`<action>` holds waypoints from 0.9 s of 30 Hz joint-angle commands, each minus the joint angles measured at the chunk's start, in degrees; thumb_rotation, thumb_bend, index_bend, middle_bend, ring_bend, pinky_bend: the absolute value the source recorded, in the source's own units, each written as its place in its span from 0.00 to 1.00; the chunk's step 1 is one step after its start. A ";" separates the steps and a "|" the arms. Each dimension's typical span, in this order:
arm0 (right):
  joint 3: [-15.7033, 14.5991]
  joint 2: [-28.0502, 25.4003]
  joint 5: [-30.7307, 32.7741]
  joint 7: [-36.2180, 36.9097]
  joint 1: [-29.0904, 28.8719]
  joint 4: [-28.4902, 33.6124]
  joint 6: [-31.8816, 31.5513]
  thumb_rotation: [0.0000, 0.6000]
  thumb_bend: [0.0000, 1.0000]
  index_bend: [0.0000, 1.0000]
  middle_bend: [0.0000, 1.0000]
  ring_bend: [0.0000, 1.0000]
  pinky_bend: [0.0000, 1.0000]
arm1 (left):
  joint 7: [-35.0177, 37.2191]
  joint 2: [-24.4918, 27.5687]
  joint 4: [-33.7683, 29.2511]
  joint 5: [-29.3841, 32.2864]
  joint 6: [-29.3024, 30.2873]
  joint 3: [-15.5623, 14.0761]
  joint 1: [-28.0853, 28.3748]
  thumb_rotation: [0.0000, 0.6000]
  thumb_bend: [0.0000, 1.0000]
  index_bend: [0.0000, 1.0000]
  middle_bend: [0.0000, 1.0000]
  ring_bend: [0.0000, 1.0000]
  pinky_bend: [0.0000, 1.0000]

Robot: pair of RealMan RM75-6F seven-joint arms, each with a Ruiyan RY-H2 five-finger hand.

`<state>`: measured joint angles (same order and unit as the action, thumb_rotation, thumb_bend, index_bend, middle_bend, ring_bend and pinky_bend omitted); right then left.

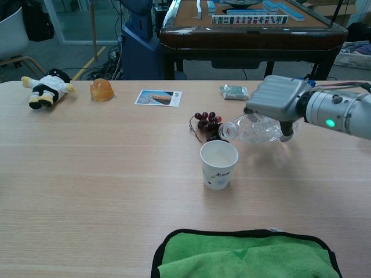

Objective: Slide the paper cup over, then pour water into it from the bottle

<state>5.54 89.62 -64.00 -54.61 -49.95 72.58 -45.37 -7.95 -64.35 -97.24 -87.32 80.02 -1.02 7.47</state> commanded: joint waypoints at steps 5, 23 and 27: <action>-1.30 -0.15 3.74 -6.04 -2.06 1.69 -0.51 1.00 0.05 0.61 0.67 0.58 0.60 | 0.11 0.18 -0.17 -0.04 0.20 0.10 -0.02 1.00 0.40 0.35 0.23 0.27 0.43; -4.59 -3.29 8.22 -14.22 -4.78 5.71 -3.64 1.00 0.06 0.61 0.67 0.58 0.60 | -0.05 -0.20 0.29 -0.18 -0.27 -0.01 0.23 1.00 0.40 0.35 0.23 0.27 0.43; -5.20 -3.39 9.10 -15.35 -5.25 6.25 -4.14 1.00 0.06 0.62 0.67 0.58 0.60 | -0.02 -0.20 0.27 -0.21 -0.23 -0.01 0.24 1.00 0.40 0.35 0.23 0.27 0.43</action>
<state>0.45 86.27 -54.99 -69.86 -55.10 78.74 -49.41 -7.98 -64.54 -96.97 -87.53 79.79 -1.03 7.71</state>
